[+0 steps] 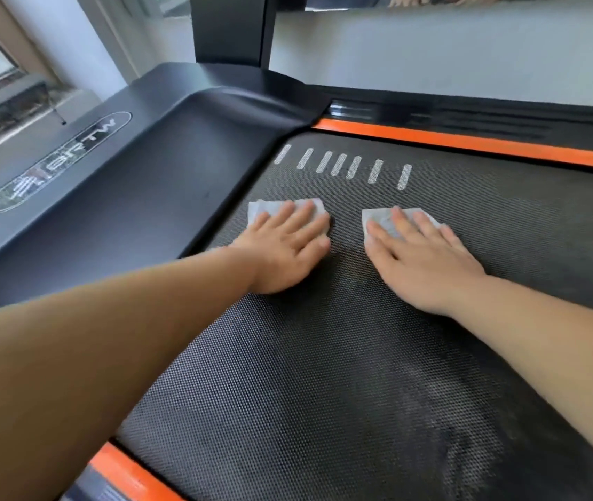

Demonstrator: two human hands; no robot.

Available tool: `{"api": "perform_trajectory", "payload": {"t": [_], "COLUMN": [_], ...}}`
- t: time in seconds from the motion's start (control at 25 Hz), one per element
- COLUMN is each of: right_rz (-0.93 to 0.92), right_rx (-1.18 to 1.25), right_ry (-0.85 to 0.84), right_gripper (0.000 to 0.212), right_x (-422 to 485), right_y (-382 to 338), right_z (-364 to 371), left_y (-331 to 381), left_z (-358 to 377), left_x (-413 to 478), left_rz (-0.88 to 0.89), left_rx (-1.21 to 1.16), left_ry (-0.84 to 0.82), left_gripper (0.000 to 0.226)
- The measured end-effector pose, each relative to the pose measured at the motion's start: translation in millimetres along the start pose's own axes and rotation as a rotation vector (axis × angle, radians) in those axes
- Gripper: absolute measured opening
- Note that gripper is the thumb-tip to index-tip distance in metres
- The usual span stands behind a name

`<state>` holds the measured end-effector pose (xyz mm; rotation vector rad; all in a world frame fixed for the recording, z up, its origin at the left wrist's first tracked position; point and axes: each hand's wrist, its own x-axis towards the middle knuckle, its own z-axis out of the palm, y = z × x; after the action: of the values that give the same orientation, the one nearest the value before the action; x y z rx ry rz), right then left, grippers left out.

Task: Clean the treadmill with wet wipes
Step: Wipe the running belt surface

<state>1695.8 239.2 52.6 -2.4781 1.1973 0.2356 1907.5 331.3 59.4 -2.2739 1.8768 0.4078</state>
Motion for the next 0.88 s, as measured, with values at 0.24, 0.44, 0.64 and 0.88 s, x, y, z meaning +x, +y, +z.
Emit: {"api": "perform_trajectory", "payload": {"t": [0.24,0.44,0.64,0.88], "right_rz": [-0.046,-0.266,-0.259,-0.067], "right_rx": [-0.037,-0.084,-0.058,-0.078], "right_ry": [0.062,0.057,-0.07,0.032], "right_gripper": [0.073,0.085,0.069,0.073], "right_x": [9,-38,-27,14], "right_y": [-9,-17,2,-15], "right_z": [9,21,2,0], "left_y": [29,-13,30,2], "left_z": [8,-11,12,-5], "left_x": [5,21,-26,21], "left_rz": [0.109,-0.177,0.12,-0.158], "left_rx": [0.031,-0.06,0.04,-0.058], "left_ry": [0.024,-0.021,-0.017,-0.018], "left_gripper": [0.063,0.06,0.071,0.065]}}
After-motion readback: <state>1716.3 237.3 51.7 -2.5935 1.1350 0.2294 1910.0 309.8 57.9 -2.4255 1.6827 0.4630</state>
